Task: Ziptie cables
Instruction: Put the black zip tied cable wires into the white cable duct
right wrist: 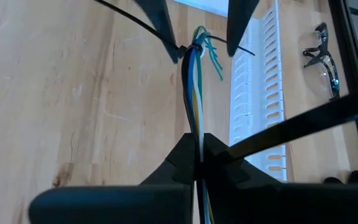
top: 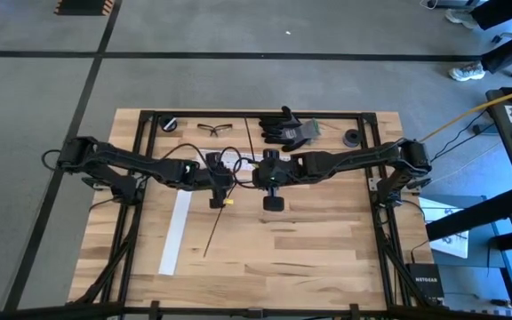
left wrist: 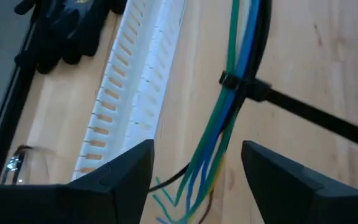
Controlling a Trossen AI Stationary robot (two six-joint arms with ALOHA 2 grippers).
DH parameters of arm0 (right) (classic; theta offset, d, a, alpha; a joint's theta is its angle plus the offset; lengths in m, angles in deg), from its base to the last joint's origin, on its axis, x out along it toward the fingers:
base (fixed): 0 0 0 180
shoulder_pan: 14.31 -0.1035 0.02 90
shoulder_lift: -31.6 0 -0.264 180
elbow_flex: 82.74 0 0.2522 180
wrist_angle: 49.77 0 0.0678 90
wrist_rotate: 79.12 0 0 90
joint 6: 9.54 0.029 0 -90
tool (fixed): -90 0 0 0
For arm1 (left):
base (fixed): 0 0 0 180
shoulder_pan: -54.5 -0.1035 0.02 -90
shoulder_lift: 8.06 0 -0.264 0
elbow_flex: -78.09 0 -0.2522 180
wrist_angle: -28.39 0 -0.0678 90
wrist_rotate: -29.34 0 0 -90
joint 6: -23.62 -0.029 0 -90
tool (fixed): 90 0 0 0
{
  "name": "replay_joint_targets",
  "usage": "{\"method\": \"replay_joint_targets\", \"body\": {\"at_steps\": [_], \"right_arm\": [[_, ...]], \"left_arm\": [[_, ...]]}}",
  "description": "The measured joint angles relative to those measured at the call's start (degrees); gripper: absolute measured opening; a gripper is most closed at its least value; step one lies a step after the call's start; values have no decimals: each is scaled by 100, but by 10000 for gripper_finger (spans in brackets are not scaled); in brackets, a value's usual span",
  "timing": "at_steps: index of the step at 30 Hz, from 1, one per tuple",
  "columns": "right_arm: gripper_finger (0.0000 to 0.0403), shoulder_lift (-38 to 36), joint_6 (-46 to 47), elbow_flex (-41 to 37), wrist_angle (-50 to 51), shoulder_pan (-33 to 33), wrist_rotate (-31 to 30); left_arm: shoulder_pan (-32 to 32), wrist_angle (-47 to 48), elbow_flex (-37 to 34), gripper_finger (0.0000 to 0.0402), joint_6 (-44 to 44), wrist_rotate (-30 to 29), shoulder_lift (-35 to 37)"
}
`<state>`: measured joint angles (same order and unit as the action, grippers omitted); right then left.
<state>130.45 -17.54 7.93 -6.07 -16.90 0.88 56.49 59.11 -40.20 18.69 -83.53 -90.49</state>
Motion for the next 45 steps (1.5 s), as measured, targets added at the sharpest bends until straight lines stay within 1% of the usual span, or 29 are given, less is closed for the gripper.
{"method": "replay_joint_targets", "body": {"at_steps": [3,5,8,11,12,13,15,17,20,23,25,29,32,35,39,45], "right_arm": [[1,0,1,0,3,0,0],[1,0,-1,0,4,0,0],[1,0,0,-2,-7,0,0],[1,0,-1,-2,9,0,-1],[1,0,1,-2,38,0,-1],[1,0,2,-2,61,0,-1],[1,0,6,-2,80,0,-3],[1,0,10,-2,151,8,-7],[1,2,12,-2,220,129,4],[1,2,-40,-94,124,325,13],[1,2,-114,-249,-59,502,111],[1,4,-269,-539,-588,967,576],[1,74,-318,-771,-1086,1301,802],[1,180,-296,-887,-1303,1547,978],[1,368,-230,-953,-1430,1707,1083],[1,660,161,-951,-1510,1726,1114]], "left_arm": [[-21,-140,-143,225,18,-59,-93],[-21,-175,-236,203,24,-392,-188],[-23,-277,-305,135,-49,-872,-264],[-23,-269,-330,39,-149,-1052,-265],[-21,-264,-330,21,-163,-1122,-261],[6,-224,-330,14,-183,-1196,-244],[67,130,-210,8,-248,-1330,-220],[140,716,54,3,-172,-1464,-214],[186,1599,449,2,-126,-1500,-207],[157,2114,698,1,-167,-1541,-203],[104,2298,795,1,-280,-1550,-203],[-143,2314,820,1,-669,-1544,-203],[-436,2161,743,0,-992,-1499,-203],[-725,1918,650,0,-1349,-1381,-206],[-1022,1642,565,0,-1552,-862,-237],[-1226,1491,518,0,-1812,-732,-385]]}}
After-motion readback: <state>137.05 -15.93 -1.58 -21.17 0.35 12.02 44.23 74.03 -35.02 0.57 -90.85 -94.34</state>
